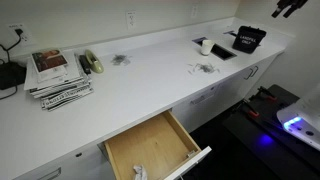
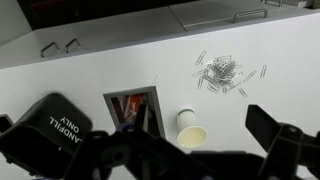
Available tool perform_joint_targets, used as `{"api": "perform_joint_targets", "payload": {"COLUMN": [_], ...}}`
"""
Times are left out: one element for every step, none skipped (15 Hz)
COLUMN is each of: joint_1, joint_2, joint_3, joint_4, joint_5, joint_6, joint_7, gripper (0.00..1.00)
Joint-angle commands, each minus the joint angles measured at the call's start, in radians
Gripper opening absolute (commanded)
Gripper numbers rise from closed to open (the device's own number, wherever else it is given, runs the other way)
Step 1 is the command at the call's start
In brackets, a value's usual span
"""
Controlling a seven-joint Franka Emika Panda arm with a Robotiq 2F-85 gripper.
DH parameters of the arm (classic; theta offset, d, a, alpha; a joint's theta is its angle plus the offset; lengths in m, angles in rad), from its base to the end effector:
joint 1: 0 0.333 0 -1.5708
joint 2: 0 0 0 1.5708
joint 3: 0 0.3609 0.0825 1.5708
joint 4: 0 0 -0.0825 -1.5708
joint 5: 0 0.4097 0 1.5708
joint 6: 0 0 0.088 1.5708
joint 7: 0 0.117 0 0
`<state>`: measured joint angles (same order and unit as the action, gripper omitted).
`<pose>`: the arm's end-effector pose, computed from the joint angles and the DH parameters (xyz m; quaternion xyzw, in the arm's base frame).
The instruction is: Open the first cabinet door on the right
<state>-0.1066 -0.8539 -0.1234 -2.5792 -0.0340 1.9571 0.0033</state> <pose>0.3032 -0.0813 0.5548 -0.9884 0.0955 -0.1161 0.0192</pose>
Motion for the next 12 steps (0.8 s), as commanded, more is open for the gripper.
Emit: {"api": "perform_joint_targets", "payload": {"joint_1": [-0.007, -0.007, -0.007, -0.007, -0.007, -0.007, -0.007, -0.007, -0.007, -0.007, -0.007, -0.019], "joint_2": [0.001, 0.001, 0.001, 0.001, 0.001, 0.001, 0.001, 0.001, 0.001, 0.001, 0.001, 0.002], "joint_3": [0.005, 0.005, 0.005, 0.005, 0.005, 0.005, 0.005, 0.005, 0.005, 0.005, 0.005, 0.006], "joint_4": [0.002, 0.002, 0.002, 0.002, 0.002, 0.002, 0.002, 0.002, 0.002, 0.002, 0.002, -0.001], "joint_5": [0.005, 0.005, 0.005, 0.005, 0.005, 0.005, 0.005, 0.005, 0.005, 0.005, 0.005, -0.004], "joint_6": [-0.001, -0.001, -0.001, -0.001, -0.001, -0.001, -0.001, -0.001, -0.001, -0.001, -0.001, 0.008], "joint_7": [-0.005, -0.005, -0.005, -0.005, -0.005, -0.005, -0.005, -0.005, -0.005, -0.005, -0.005, 0.006], "gripper": [1.0, 1.0, 1.0, 1.0, 1.0, 1.0, 1.0, 1.0, 1.0, 1.0, 1.0, 1.0]}}
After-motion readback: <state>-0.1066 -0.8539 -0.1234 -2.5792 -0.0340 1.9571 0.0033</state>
